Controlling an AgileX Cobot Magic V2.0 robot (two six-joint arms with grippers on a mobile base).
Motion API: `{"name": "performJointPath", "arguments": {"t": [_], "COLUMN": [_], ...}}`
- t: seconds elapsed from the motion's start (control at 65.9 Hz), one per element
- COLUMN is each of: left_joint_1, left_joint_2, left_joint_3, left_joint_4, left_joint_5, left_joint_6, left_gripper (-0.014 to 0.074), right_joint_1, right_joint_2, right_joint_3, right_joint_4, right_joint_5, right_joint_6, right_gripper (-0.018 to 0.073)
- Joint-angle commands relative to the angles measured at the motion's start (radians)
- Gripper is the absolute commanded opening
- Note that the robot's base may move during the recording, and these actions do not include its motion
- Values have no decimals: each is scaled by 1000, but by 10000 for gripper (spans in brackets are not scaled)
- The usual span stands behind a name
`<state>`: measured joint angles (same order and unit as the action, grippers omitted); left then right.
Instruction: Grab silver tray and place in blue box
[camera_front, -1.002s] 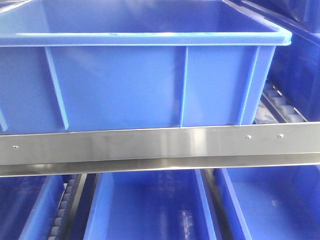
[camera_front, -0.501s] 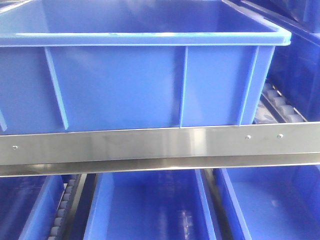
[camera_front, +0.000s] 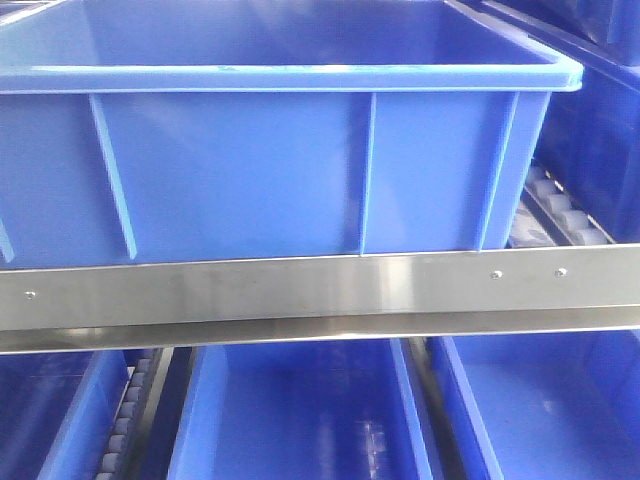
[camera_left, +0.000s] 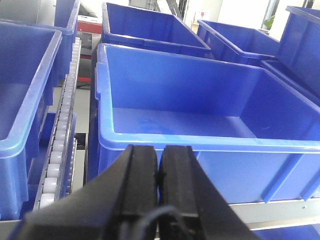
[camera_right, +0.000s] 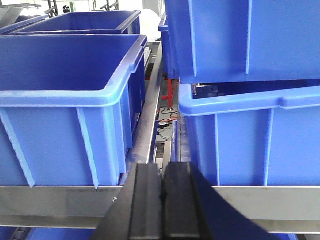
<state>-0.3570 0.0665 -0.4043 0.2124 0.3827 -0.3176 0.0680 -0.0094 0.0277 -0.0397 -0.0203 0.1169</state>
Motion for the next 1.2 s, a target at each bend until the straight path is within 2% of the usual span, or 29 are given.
{"name": "performJointPath", "arguments": {"t": [0.0, 0.486, 0.622, 0.698, 0.729, 0.82, 0.88, 0.926, 1.002, 1.184], "left_joint_1": [1, 1, 11, 51, 84, 177, 248, 298, 347, 360], "left_joint_2": [11, 11, -11, -39, -52, -95, -94, -92, -94, -94], "left_joint_3": [-26, -20, -1, 24, 43, 107, 158, 191, 250, 371], "left_joint_4": [1, 3, 60, -12, -66, -227, -282, -292, -305, -282], "left_joint_5": [-78, -78, -113, -108, -108, -151, -218, -260, -331, -460], "left_joint_6": [3, 3, 26, 176, 259, 396, 403, 403, 403, 389], "left_gripper": [-6, -6, -6, -6, -6, -6, -8, -11, -11, -10], "right_joint_1": [-7, -7, -7, -7, -7, -7, -7, -7, -7, -7], "right_joint_2": [-21, -21, -21, -21, -21, -21, -21, -21, -21, -21], "right_joint_3": [-18, -18, -18, -18, -18, -18, -18, -18, -18, -18], "right_joint_4": [-12, -12, -12, -12, -12, -12, -12, -12, -12, -12], "right_joint_5": [-82, -82, -82, -82, -82, -82, -82, -82, -82, -82], "right_joint_6": [-13, -13, -13, -13, -13, -13, -13, -13, -13, -13], "right_gripper": [57, 57, 57, 57, 57, 57, 57, 57, 57, 57]}}
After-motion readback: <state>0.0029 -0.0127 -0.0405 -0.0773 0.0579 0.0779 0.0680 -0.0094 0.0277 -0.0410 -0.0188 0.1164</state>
